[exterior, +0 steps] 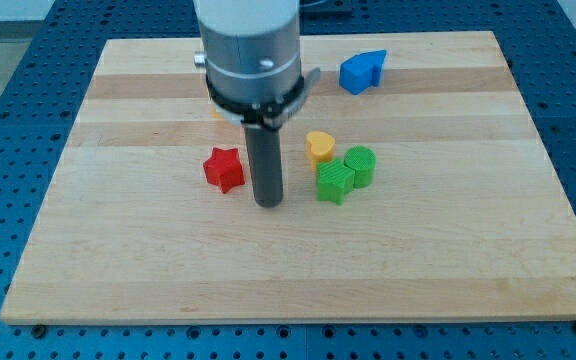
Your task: Move the red star to the red circle
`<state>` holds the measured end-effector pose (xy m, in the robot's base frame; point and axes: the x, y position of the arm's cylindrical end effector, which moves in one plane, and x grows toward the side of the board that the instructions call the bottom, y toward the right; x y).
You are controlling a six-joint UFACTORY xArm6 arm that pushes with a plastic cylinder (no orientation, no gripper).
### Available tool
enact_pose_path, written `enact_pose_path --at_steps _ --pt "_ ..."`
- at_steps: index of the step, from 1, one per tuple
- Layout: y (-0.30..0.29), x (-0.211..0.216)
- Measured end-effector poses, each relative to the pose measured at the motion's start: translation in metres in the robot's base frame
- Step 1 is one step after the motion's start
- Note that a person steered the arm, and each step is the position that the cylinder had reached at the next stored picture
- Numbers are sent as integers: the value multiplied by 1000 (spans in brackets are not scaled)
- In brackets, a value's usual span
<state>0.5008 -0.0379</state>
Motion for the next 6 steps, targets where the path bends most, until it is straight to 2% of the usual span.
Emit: enact_pose_path --at_steps 2,3,4,5,6 --pt "-32 -59" --pt "-25 -33" --pt "-66 -17" --pt "-71 -72" --pt "-60 -95"
